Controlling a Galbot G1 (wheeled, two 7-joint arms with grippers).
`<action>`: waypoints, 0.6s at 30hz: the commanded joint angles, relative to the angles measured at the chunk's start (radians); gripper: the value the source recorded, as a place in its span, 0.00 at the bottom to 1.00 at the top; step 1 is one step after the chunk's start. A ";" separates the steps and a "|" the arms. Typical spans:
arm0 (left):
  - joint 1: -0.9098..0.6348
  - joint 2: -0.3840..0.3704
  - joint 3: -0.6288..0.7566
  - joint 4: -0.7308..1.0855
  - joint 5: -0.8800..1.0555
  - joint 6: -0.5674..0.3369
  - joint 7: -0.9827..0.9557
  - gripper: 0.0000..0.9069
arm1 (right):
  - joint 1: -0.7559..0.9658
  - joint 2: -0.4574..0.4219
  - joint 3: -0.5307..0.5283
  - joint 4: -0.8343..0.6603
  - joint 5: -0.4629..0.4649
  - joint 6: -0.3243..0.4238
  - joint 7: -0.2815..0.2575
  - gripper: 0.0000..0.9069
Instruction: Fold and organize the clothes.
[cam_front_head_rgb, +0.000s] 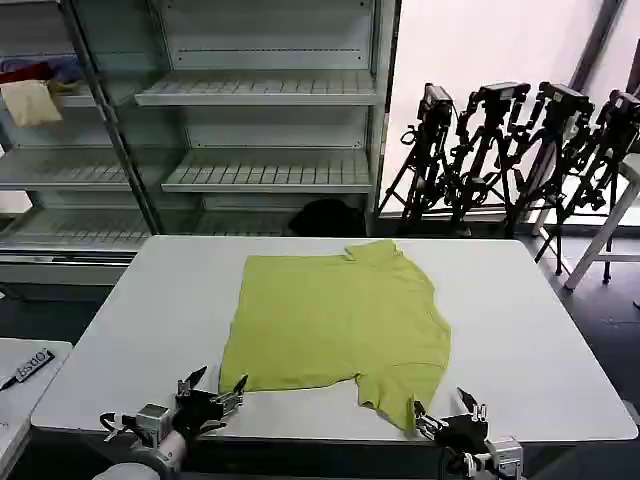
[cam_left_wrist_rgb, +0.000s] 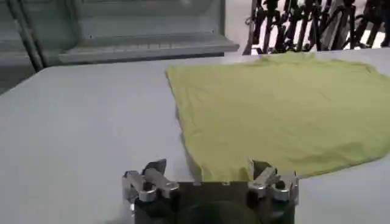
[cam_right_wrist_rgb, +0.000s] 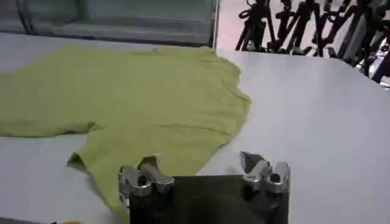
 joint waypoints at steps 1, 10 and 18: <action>0.011 -0.006 0.003 0.011 -0.009 0.002 -0.001 1.00 | -0.001 0.001 -0.025 -0.009 -0.017 0.001 0.000 1.00; 0.010 -0.003 -0.002 0.026 -0.045 -0.003 0.005 0.72 | 0.014 0.003 -0.033 -0.024 -0.029 0.001 -0.004 0.41; 0.011 0.000 0.000 0.026 -0.055 -0.010 0.004 0.08 | 0.018 0.007 -0.029 -0.028 -0.031 0.009 -0.005 0.00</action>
